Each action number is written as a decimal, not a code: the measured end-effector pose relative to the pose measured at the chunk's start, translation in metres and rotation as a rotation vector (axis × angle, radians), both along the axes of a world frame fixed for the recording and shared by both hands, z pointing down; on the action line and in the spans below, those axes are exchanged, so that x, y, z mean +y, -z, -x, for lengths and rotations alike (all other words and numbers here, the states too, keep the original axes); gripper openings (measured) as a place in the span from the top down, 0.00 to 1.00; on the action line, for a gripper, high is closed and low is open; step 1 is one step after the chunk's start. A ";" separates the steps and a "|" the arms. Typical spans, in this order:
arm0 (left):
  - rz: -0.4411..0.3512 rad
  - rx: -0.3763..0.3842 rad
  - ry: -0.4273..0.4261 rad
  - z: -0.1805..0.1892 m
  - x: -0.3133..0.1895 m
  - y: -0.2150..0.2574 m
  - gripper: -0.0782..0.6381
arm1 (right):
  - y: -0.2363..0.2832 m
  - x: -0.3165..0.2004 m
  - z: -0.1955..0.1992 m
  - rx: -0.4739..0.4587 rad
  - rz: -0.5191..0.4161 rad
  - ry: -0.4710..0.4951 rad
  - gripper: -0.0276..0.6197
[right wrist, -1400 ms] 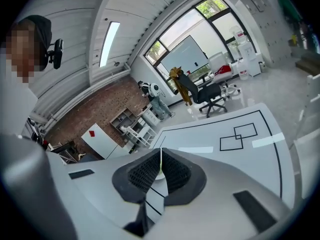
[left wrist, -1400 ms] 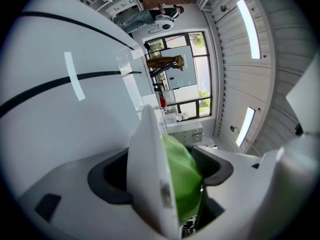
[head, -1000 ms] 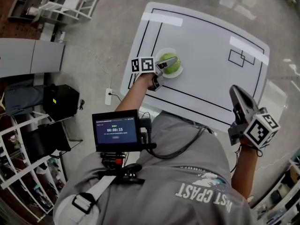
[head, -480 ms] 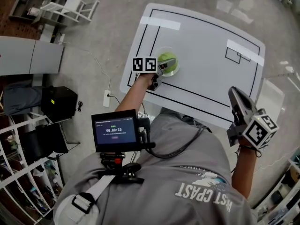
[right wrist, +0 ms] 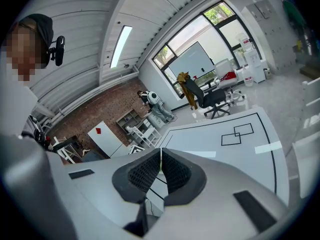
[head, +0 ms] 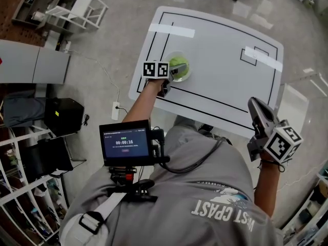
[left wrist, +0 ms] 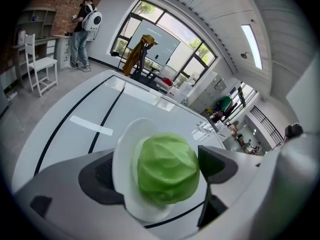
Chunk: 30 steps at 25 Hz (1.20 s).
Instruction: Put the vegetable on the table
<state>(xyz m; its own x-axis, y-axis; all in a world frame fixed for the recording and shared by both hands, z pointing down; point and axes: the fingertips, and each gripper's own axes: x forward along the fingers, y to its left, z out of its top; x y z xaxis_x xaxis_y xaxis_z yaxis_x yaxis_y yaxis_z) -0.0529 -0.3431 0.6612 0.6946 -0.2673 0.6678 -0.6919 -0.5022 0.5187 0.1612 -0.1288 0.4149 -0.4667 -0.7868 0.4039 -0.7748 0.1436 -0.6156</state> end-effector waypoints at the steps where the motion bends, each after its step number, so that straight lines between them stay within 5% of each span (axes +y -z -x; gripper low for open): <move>1: 0.005 -0.004 0.012 0.004 -0.001 -0.002 0.27 | 0.000 0.003 0.000 0.001 -0.001 0.001 0.95; 9: -0.031 -0.029 0.146 0.037 -0.011 -0.013 0.21 | -0.002 0.027 -0.008 0.016 -0.001 -0.003 0.95; 19: -0.147 -0.026 0.177 0.035 -0.002 0.001 0.21 | 0.002 0.045 -0.010 0.017 -0.018 0.008 0.95; 30: -0.521 0.091 0.043 0.015 0.069 0.166 0.22 | 0.012 0.088 0.013 -0.021 -0.059 0.043 0.95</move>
